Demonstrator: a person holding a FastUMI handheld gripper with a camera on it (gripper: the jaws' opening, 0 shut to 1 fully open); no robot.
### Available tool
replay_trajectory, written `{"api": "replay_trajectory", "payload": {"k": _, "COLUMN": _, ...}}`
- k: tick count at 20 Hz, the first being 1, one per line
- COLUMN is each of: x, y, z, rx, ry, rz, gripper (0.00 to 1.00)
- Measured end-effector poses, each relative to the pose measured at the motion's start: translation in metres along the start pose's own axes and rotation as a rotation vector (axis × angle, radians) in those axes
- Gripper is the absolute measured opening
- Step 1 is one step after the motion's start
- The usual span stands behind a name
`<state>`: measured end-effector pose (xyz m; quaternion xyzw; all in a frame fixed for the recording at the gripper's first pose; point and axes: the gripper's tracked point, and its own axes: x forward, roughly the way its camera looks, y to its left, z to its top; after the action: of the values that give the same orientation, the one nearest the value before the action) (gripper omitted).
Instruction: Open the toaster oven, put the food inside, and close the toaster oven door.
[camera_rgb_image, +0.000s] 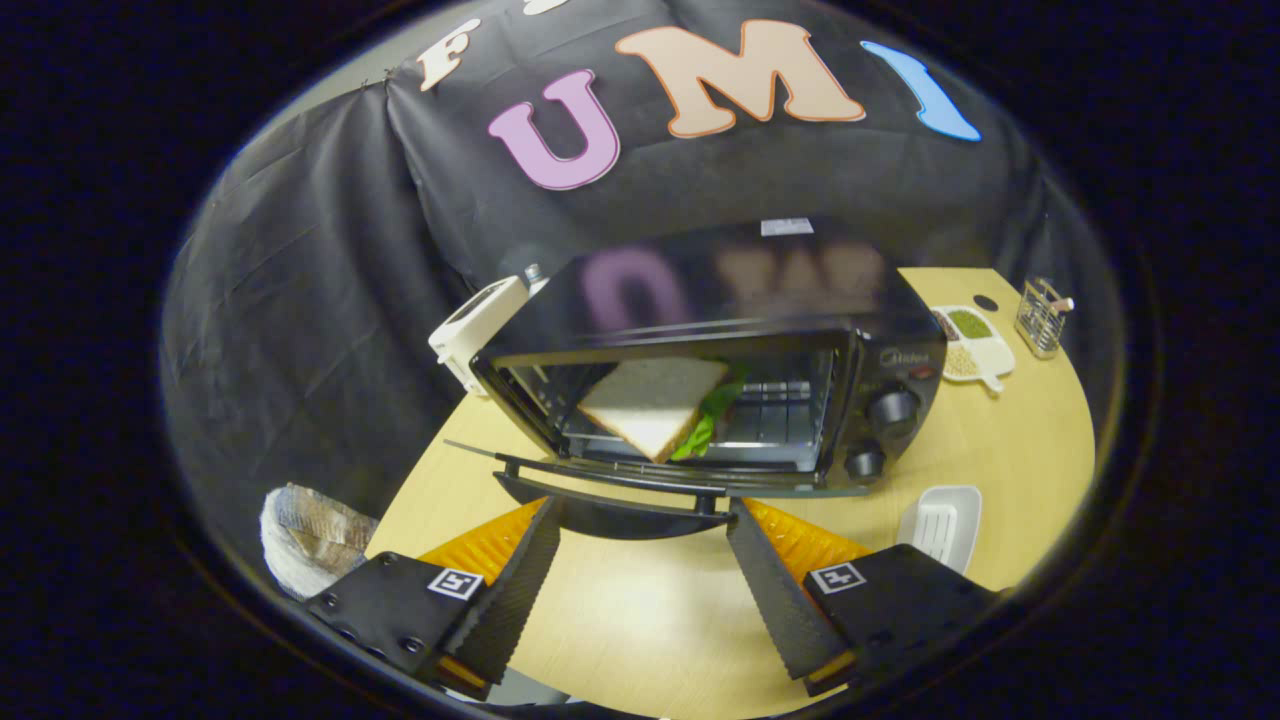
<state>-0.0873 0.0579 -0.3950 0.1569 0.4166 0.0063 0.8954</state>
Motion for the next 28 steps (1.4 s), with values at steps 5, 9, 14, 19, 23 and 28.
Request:
{"api": "replay_trajectory", "payload": {"k": 5, "x": -0.013, "y": 0.0, "z": 0.051, "rx": -0.04, "ry": -0.12, "rz": -0.015, "gripper": 1.0}}
{"api": "replay_trajectory", "payload": {"k": 9, "x": -0.058, "y": -0.006, "z": 0.12, "rx": -0.083, "ry": -0.315, "rz": -0.04, "gripper": 1.0}}
{"api": "replay_trajectory", "payload": {"k": 14, "x": -0.128, "y": -0.01, "z": 0.211, "rx": -0.133, "ry": -0.536, "rz": -0.056, "gripper": 1.0}}
{"api": "replay_trajectory", "payload": {"k": 19, "x": -0.205, "y": -0.027, "z": 0.295, "rx": -0.163, "ry": -0.729, "rz": -0.086, "gripper": 1.0}}
{"api": "replay_trajectory", "payload": {"k": 23, "x": -0.257, "y": -0.045, "z": 0.345, "rx": -0.152, "ry": -0.844, "rz": -0.094, "gripper": 1.0}}
{"api": "replay_trajectory", "payload": {"k": 28, "x": -0.291, "y": -0.068, "z": 0.37, "rx": -0.15, "ry": -0.912, "rz": -0.084, "gripper": 1.0}}
